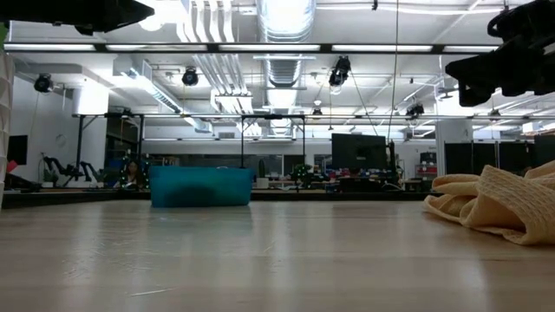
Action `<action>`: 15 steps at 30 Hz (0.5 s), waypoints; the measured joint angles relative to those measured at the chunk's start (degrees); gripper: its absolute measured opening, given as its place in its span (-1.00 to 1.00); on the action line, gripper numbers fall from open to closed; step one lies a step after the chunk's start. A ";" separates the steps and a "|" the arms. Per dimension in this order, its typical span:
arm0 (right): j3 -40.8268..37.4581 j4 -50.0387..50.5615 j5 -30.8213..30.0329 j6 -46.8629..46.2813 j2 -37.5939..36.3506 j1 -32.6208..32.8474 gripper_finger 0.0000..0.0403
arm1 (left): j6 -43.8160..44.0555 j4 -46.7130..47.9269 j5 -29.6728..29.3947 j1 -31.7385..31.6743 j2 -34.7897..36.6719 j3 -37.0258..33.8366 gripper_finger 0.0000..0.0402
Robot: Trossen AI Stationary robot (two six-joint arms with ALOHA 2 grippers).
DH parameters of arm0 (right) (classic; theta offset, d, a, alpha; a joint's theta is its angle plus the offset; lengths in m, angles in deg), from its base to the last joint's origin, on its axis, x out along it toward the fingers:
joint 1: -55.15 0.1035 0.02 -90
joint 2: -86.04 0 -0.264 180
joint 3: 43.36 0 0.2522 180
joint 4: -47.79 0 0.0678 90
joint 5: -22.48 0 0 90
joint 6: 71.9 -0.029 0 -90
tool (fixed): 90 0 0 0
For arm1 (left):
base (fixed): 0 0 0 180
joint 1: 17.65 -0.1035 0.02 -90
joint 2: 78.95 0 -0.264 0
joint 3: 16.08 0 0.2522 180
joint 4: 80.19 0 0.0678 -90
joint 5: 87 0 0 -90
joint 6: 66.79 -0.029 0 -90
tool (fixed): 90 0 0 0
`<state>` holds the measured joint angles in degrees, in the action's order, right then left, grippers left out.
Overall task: Pick and placing Produce into tupperware
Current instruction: Return to Home Position
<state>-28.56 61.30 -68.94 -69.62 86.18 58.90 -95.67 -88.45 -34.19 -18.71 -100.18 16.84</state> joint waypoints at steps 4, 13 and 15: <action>0.00 0.00 0.23 -2.01 0.23 0.00 -0.96 | 0.04 0.00 0.00 0.01 0.00 0.00 0.04; 0.00 0.04 -0.17 -3.71 0.76 -0.02 -0.96 | 11.69 1.50 7.54 0.00 -0.99 0.00 0.04; 0.00 0.04 -0.19 -3.71 0.79 -0.02 -0.96 | 14.74 2.68 12.30 0.01 -1.91 -0.02 0.04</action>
<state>-28.56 61.34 -69.13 -73.33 86.97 58.87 -80.93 -85.77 -21.90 -18.70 -102.09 16.82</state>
